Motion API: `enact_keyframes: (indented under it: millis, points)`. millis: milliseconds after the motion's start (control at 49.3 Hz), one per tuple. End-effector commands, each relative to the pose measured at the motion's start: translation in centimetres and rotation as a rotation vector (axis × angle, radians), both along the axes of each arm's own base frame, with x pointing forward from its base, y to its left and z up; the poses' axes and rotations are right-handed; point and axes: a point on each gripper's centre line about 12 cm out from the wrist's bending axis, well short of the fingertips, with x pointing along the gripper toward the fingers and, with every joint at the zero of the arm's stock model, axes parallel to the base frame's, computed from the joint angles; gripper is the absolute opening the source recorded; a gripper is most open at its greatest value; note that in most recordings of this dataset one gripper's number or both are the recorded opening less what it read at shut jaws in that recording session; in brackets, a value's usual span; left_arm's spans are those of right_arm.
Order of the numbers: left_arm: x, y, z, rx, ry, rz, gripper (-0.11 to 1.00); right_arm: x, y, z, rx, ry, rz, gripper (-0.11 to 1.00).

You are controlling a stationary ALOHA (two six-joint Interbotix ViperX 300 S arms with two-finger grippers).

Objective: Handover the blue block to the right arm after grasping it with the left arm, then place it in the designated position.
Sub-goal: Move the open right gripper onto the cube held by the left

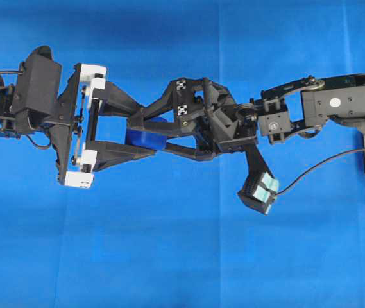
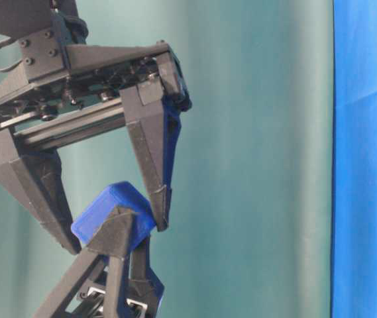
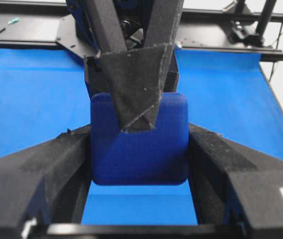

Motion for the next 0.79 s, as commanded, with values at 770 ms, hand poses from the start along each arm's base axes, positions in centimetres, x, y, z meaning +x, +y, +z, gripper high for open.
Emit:
enact_keyframes:
  millis: [770]
  points:
    - [-0.03,0.12,0.9,0.004,-0.014,0.003,0.49,0.12,-0.7,1.05,-0.014,0.035,-0.066,0.52]
